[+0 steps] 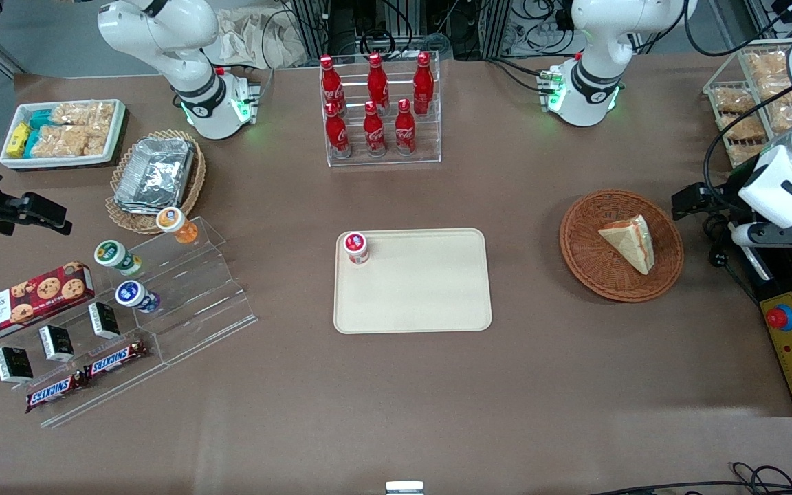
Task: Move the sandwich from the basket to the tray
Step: 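Move the left gripper over the wrapped sandwich in the wicker basket, then lower the open left gripper onto the sandwich and close on it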
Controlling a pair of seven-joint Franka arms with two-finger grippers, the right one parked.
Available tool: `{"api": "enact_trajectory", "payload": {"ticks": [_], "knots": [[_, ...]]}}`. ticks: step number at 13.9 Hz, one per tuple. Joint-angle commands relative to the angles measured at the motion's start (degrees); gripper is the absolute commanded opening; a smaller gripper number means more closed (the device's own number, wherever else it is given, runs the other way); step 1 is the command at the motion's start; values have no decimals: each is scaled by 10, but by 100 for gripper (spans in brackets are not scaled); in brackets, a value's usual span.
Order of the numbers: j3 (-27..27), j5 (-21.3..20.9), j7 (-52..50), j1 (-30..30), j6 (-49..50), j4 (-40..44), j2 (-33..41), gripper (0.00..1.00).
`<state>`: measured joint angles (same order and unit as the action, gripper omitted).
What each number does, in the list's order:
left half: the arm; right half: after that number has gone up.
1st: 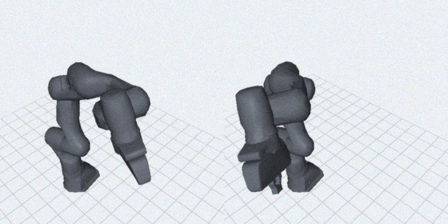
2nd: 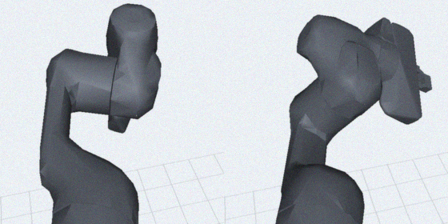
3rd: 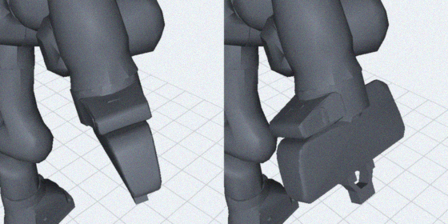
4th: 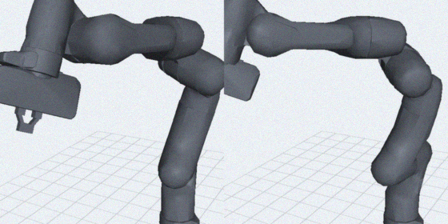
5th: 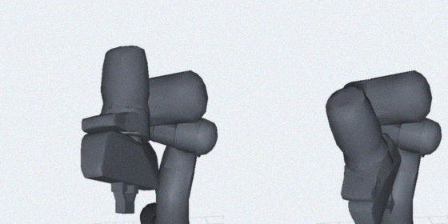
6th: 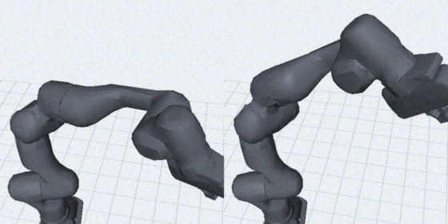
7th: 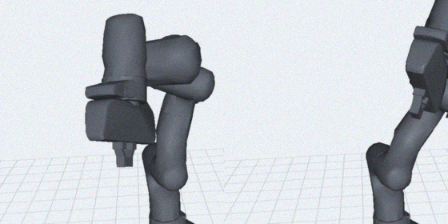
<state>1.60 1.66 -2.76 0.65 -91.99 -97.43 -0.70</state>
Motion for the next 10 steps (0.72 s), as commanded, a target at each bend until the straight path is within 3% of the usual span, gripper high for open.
{"api": "enact_trajectory", "payload": {"ticks": [1,6,10], "knots": [[2,-25,-29,-1,-28,-75,44,100],[4,-52,-164,0,-197,-294,143,100],[3,-53,-210,-3,-225,-351,143,100]]}}
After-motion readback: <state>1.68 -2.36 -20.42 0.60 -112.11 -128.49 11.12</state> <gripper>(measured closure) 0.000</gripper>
